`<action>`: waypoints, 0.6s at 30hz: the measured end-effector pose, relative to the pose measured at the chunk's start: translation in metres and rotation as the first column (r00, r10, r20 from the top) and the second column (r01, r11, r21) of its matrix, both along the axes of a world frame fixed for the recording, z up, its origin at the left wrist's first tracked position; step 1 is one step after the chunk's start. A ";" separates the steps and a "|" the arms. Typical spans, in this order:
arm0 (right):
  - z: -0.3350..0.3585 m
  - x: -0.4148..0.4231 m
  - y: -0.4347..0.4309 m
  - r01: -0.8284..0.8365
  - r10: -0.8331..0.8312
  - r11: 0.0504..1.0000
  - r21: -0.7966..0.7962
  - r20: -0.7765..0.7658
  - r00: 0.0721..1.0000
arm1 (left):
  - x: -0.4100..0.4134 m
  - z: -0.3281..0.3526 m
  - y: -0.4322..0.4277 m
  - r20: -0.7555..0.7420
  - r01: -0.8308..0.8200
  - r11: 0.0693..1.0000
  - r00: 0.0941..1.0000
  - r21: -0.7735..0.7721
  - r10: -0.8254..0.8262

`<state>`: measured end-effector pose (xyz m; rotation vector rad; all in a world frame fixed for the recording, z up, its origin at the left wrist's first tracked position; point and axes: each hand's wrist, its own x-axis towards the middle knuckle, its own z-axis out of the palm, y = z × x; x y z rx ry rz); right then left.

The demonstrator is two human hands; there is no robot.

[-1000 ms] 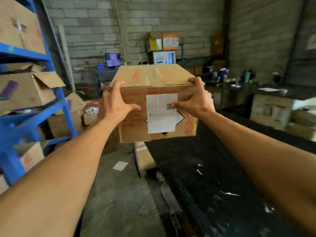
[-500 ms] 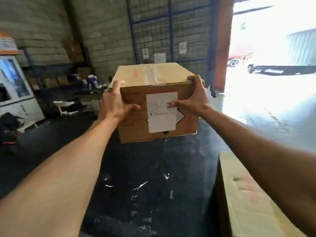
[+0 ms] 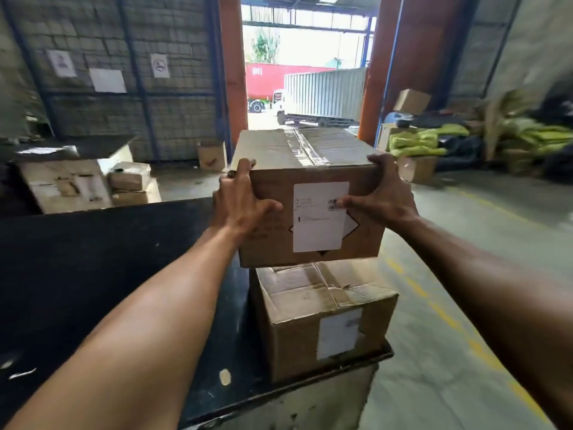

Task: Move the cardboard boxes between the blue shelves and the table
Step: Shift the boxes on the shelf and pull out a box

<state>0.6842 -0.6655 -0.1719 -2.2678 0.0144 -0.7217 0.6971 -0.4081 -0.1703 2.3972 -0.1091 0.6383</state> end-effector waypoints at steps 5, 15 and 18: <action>-0.022 -0.008 -0.045 -0.026 0.026 1.000 0.013 -0.016 1.000 | -0.016 -0.020 -0.042 -0.039 -0.027 1.000 0.999 -0.009 0.027; -0.074 0.019 -0.073 -0.166 0.169 0.985 0.051 -0.068 0.983 | -0.044 -0.056 -0.084 -0.110 -0.209 0.977 0.973 -0.033 0.204; -0.079 0.015 -0.078 -0.163 0.171 0.983 0.083 -0.102 0.980 | -0.054 -0.058 -0.093 -0.137 -0.236 0.971 0.963 -0.024 0.231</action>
